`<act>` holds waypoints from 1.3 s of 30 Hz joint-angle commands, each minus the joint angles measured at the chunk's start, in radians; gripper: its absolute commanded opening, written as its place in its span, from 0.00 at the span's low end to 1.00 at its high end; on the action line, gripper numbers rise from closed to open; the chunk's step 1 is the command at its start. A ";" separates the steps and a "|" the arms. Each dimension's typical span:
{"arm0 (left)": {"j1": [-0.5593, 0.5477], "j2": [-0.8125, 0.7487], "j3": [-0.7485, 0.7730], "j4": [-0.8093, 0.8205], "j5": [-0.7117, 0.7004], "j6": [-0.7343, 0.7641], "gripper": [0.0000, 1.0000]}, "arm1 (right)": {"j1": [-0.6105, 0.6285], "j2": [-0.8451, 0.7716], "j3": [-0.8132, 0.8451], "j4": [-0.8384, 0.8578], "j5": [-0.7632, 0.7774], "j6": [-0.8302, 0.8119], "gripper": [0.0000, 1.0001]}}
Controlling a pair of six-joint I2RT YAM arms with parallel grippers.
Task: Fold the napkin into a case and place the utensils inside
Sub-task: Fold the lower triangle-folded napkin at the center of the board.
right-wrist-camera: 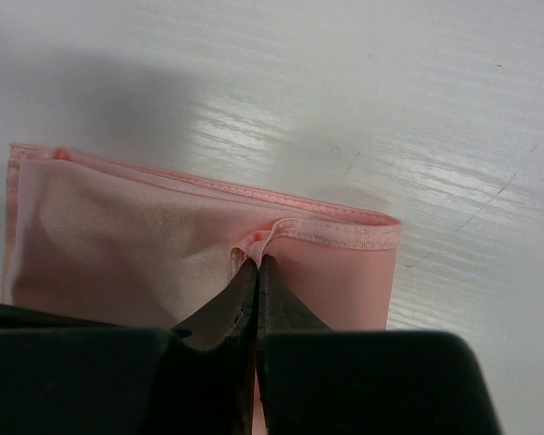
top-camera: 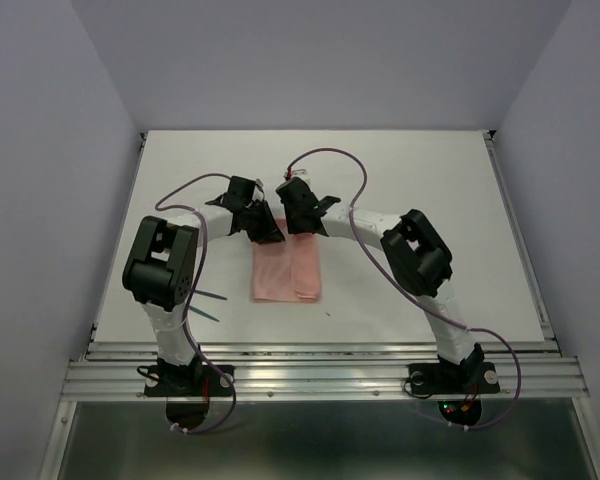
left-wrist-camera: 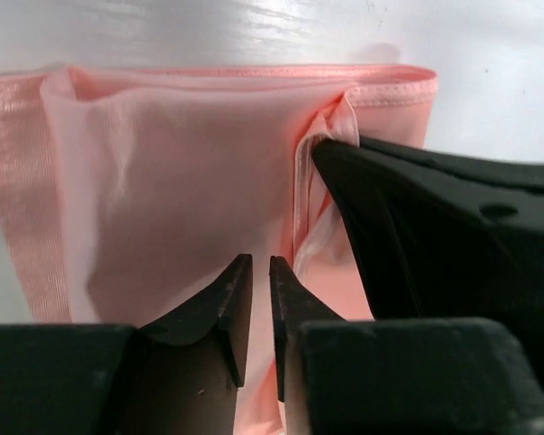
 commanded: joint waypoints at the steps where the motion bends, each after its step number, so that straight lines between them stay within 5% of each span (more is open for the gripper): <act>1: -0.007 -0.124 -0.038 -0.045 -0.046 0.027 0.26 | -0.014 -0.014 -0.032 0.028 -0.059 0.042 0.01; 7: -0.007 -0.243 -0.142 -0.008 -0.041 -0.002 0.24 | -0.014 -0.017 -0.031 0.026 -0.077 0.068 0.01; 14: -0.072 -0.343 -0.272 0.144 0.058 -0.078 0.09 | -0.014 -0.017 -0.032 0.025 -0.096 0.080 0.01; 21: -0.178 -0.320 -0.385 0.406 0.123 -0.213 0.08 | -0.023 -0.019 -0.029 0.020 -0.120 0.086 0.01; 29: -0.200 -0.193 -0.386 0.362 0.080 -0.201 0.02 | -0.032 -0.024 -0.032 0.020 -0.132 0.083 0.01; 37: -0.201 -0.141 -0.465 0.394 0.077 -0.215 0.01 | -0.052 -0.105 -0.038 0.020 -0.168 0.083 0.26; 39: -0.201 -0.131 -0.475 0.402 0.077 -0.218 0.01 | -0.062 -0.126 -0.038 0.020 -0.180 0.083 0.41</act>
